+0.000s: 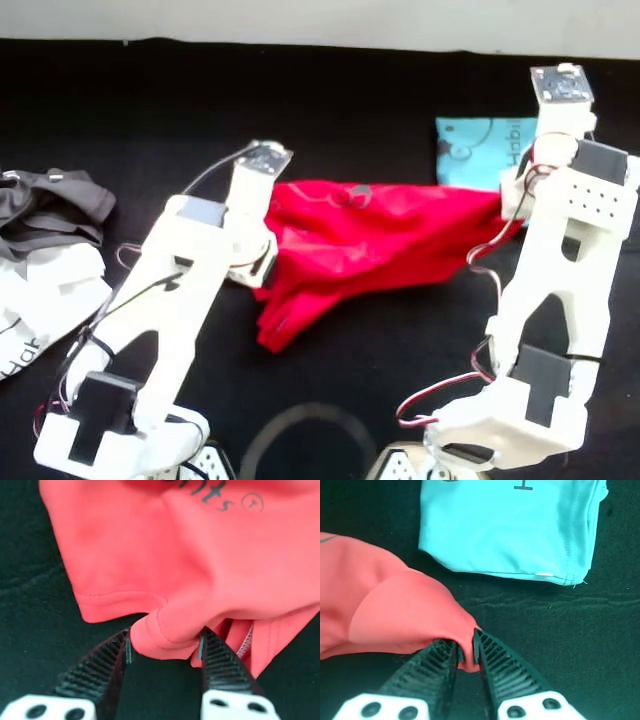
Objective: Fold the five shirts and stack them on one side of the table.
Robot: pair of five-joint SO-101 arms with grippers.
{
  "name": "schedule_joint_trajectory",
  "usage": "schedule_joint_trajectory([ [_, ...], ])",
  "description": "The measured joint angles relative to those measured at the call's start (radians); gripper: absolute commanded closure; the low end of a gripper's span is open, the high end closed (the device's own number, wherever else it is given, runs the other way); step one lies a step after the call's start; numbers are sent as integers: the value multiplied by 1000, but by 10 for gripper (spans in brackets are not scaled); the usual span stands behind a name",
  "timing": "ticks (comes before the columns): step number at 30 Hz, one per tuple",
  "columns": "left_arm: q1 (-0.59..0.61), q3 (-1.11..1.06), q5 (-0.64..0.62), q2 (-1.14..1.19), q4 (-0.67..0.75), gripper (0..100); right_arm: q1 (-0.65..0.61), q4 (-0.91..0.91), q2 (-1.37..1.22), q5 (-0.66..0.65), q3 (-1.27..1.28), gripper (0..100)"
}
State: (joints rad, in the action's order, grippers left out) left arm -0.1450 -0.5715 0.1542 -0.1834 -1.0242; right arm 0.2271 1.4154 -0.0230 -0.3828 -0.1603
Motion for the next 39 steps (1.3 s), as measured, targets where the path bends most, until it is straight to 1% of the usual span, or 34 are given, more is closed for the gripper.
schedule_joint_trajectory([
  [3,0,2,0,31,3,790,-14,2,0,0,0,991],
  [7,0,25,0,133,5,804,-17,2,0,0,0,991],
  [9,-2,57,0,170,-9,867,-17,2,0,0,0,991],
  [11,-3,97,0,183,-46,976,-17,2,0,0,0,991],
  [12,-3,123,0,183,-66,999,-17,2,0,0,0,991],
  [13,-3,150,0,183,-87,980,-17,5,0,0,0,991],
  [15,-2,222,0,184,-150,995,-18,25,0,0,0,991],
  [18,25,365,2,184,-267,991,-40,38,0,9,0,991],
  [22,97,609,3,184,-427,991,-74,-8,0,114,-3,991],
  [27,186,931,3,193,-591,991,-135,-64,0,147,-94,991],
  [32,224,1175,3,193,-675,991,-176,-68,0,147,-284,991],
  [39,233,1307,3,193,-700,991,-180,-68,0,147,-552,992],
])
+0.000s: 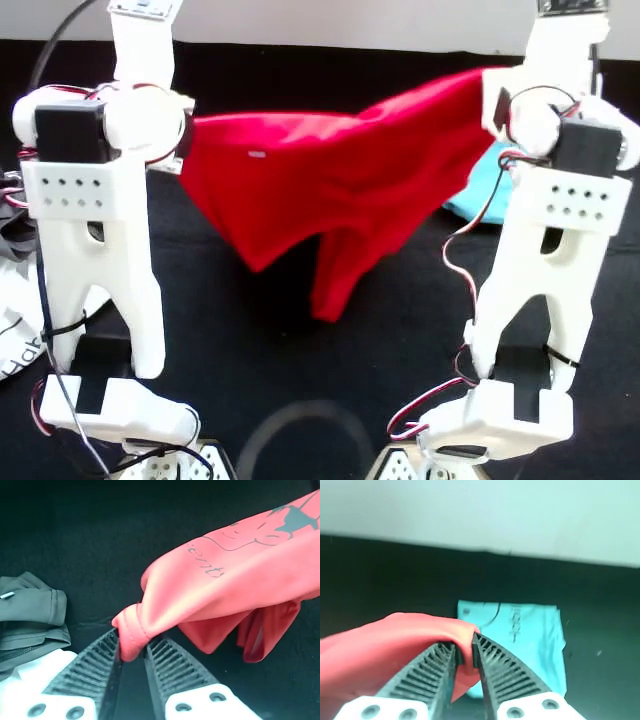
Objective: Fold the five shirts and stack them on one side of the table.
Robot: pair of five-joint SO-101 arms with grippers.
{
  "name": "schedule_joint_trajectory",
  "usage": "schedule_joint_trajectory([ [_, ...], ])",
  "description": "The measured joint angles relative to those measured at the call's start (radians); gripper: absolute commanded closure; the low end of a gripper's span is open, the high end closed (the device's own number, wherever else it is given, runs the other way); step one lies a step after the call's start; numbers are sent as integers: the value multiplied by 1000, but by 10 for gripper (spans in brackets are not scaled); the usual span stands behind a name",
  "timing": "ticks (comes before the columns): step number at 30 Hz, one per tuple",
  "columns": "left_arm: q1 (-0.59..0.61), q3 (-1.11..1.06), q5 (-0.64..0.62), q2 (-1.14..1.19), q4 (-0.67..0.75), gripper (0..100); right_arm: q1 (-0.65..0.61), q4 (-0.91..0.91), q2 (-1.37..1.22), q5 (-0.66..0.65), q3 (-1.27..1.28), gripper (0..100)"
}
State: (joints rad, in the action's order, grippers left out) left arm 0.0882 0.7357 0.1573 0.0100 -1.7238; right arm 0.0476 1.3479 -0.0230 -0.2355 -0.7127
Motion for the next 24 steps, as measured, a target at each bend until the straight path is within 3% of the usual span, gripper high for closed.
schedule_joint_trajectory([
  [6,23,187,0,0,-5,991,0,6,12,0,-199,992],
  [12,29,307,0,-6,-31,991,0,132,15,0,-405,992],
  [18,29,272,0,-110,-31,991,2,239,26,0,-568,992],
  [24,29,61,0,-239,-31,991,2,321,26,0,-713,992],
])
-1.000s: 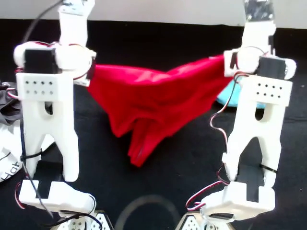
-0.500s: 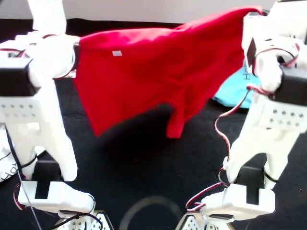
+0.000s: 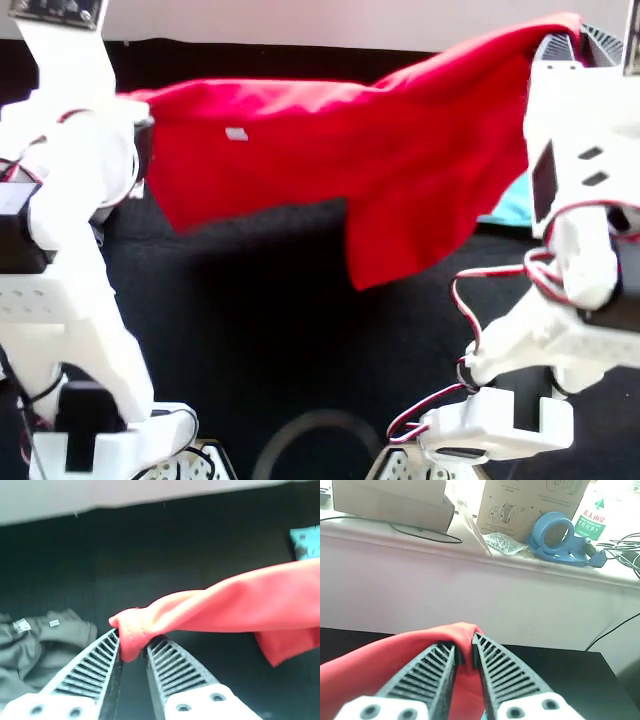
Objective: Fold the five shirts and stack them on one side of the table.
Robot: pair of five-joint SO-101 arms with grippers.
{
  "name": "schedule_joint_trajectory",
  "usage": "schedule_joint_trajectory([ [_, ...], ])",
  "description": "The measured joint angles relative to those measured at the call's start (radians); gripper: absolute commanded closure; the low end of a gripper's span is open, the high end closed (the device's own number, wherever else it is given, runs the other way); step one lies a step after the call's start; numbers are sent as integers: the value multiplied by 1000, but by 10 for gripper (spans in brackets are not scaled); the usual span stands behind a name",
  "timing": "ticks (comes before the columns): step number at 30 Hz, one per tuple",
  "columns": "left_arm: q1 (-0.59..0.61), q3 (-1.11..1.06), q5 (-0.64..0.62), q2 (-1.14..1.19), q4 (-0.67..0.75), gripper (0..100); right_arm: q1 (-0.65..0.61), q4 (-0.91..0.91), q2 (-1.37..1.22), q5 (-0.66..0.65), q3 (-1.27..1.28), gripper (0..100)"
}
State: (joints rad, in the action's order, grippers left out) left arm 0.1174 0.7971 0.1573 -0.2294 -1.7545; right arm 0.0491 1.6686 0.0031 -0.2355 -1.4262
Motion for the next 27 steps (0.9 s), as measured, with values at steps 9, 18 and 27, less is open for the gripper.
schedule_joint_trajectory([
  [9,0,-143,0,-215,0,991,0,81,26,-21,-232,992],
  [18,0,-184,0,-336,0,991,-51,81,224,-28,-241,992],
  [27,0,-224,0,-482,-5,991,-66,81,456,-28,-9,992],
])
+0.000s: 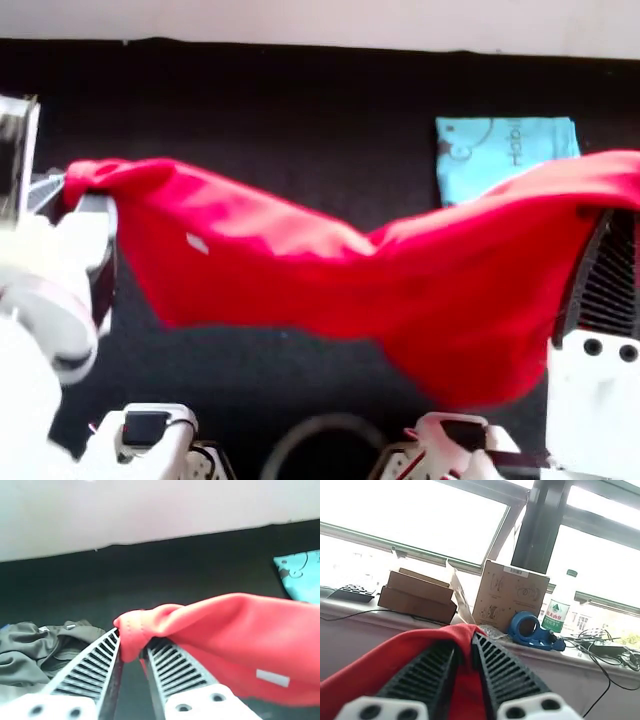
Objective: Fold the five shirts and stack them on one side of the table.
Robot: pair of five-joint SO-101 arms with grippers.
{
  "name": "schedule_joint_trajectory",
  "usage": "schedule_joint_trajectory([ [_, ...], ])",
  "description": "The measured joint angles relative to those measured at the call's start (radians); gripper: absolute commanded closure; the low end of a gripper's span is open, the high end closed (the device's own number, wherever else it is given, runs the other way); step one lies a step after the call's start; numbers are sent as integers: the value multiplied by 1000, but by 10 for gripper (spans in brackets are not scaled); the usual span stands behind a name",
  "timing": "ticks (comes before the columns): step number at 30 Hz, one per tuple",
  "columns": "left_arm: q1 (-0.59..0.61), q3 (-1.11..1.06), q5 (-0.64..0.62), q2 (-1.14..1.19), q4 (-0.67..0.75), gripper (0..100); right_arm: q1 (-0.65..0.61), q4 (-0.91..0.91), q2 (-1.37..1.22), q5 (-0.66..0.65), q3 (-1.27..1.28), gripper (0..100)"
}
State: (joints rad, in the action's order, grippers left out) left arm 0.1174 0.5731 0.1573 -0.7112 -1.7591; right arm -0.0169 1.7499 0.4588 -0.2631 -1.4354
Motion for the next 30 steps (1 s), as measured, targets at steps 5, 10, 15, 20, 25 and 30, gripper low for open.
schedule_joint_trajectory([
  [5,2,-193,0,-32,0,991,-2,-20,9,0,118,992],
  [10,61,-399,0,-15,9,991,-77,-74,9,0,330,992],
  [15,129,-494,34,83,78,991,-132,-241,3,0,689,992],
  [20,132,-451,46,299,123,991,-153,-525,-3,-3,1105,992],
  [25,129,-218,46,563,135,991,-158,-796,-11,-3,1361,992],
  [30,89,127,46,825,69,991,-160,-855,-91,-3,1330,992],
])
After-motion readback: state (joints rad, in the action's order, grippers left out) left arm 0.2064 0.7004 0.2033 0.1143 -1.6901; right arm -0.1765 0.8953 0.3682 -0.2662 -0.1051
